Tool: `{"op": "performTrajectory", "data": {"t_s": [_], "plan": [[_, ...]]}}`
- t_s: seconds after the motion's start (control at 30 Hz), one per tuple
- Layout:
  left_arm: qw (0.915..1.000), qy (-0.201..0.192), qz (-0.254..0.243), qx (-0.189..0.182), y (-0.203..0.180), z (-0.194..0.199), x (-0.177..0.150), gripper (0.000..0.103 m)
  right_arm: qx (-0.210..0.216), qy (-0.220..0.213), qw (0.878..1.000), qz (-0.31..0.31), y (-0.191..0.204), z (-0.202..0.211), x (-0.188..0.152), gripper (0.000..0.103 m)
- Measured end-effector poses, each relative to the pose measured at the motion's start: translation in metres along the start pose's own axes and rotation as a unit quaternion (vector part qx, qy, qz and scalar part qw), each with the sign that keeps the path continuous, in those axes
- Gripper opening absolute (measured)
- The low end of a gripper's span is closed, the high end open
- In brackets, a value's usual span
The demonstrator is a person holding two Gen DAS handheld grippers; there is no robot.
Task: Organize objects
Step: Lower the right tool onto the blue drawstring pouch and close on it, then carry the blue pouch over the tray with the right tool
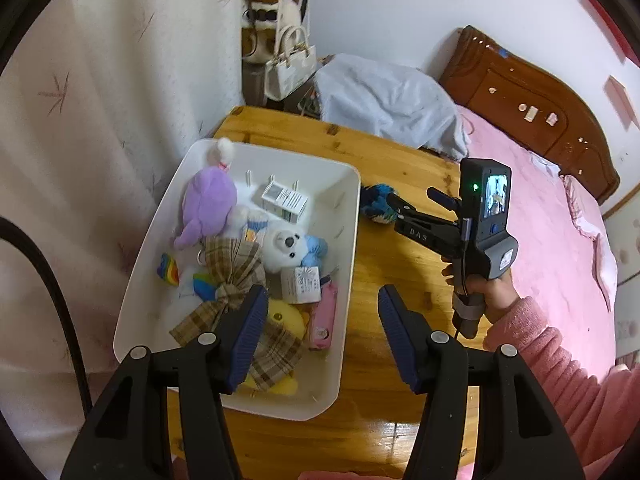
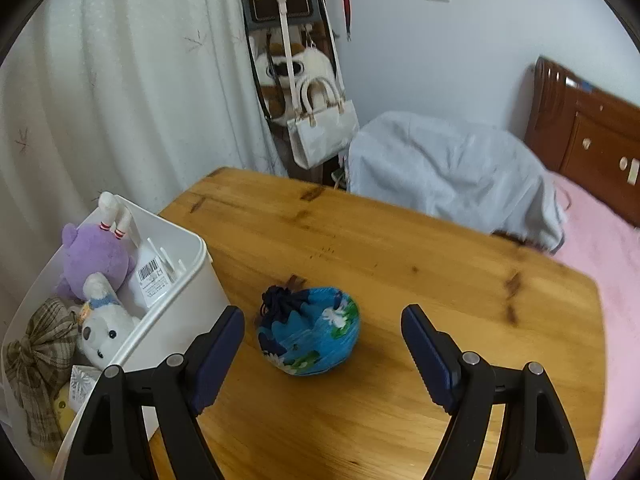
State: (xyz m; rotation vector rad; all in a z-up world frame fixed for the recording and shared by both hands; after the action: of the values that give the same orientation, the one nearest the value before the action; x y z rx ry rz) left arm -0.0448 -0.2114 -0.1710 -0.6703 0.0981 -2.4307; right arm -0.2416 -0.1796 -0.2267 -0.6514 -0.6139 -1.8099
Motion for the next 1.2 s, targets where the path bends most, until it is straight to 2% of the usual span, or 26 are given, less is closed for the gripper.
{"op": "performTrajectory", "data": {"t_s": [0.4,0.47,0.5,0.6,0.8,0.93,1.2], "plan": [[0.9978,0.050,0.035,0.026,0.014,-0.011,-0.021,0.061,-0.010,0.051,0.998,-0.029,-0.004,-0.038,-0.012,0.081],[0.9975,0.051,0.038,0.031,0.016,-0.011,-0.023,0.061,-0.007,0.054,0.998,-0.034,-0.004,-0.041,-0.013,0.077],[0.9974,0.052,0.040,0.031,0.018,-0.010,-0.024,0.061,-0.005,0.057,0.998,-0.036,-0.003,-0.043,-0.013,0.070],[0.9971,0.048,0.048,0.036,0.022,-0.008,-0.024,0.061,0.001,0.057,0.998,-0.039,0.001,-0.045,-0.012,0.062],[0.9968,0.046,0.057,0.031,0.025,-0.001,-0.027,0.061,0.003,0.060,0.997,-0.041,0.006,-0.046,-0.009,0.050],[0.9973,0.040,0.054,0.028,0.022,0.003,-0.028,0.061,0.004,0.071,0.997,-0.040,0.008,-0.045,-0.007,0.045],[0.9992,0.024,0.027,0.017,0.015,0.011,-0.024,0.061,-0.006,0.098,0.994,-0.040,0.007,-0.037,-0.010,0.043]]}}
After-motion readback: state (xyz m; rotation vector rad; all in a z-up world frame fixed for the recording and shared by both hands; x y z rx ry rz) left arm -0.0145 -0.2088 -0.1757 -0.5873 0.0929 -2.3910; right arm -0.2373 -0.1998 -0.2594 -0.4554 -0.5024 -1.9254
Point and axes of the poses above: each gripper's, at about its wrist camera, not at the fingertips, and z roughly against the way its jaws point, y to its left, x to its top, the point moved 4 cm from there along -z, roughly the way its jaws point, and after that the axes turned 2 degrees about -x, right-handed, at the moved point
